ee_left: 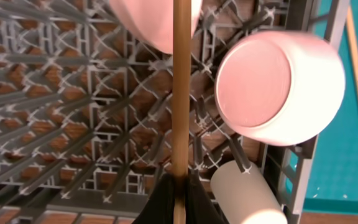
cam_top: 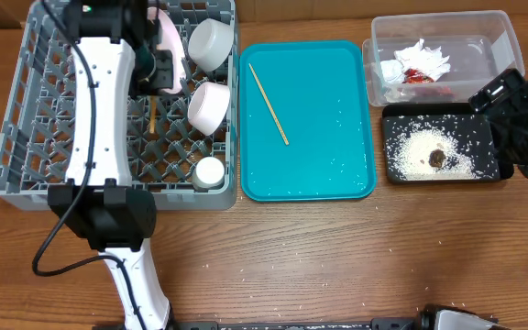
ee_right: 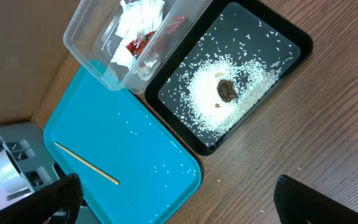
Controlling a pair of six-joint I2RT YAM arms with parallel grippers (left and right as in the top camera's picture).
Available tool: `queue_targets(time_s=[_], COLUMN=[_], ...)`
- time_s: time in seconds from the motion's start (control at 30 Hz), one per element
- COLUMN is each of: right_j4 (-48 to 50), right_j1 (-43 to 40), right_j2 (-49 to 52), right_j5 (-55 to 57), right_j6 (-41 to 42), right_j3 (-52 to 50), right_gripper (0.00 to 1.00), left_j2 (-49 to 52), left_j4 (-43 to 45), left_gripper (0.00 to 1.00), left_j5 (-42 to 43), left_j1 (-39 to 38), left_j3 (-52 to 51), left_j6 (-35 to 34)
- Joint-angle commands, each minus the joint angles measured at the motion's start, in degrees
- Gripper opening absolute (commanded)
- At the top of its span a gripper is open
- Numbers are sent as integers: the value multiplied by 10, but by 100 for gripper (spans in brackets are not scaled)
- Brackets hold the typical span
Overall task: Sort waste into correct bins and load items into the dishwasher
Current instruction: 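Insert the chopstick upright into the dish rack and release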
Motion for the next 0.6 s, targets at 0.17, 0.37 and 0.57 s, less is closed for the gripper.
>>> queue_targets(time_s=[0.17, 0.37, 0.57], right_j4=[2, 2, 2], right_j1=[-2, -2, -2], right_j2=[-4, -4, -4], right_j5=[5, 5, 5], right_j6=[3, 3, 3], right_j3=[8, 8, 8], right_gripper=[100, 100, 100], left_j2=[9, 9, 9], left_j4=[48, 68, 68], left_gripper=[4, 4, 58], left_j5=[-19, -23, -23], left_j1=[-8, -8, -8], left_j3=[-138, -199, -203], left_j6=[21, 21, 21])
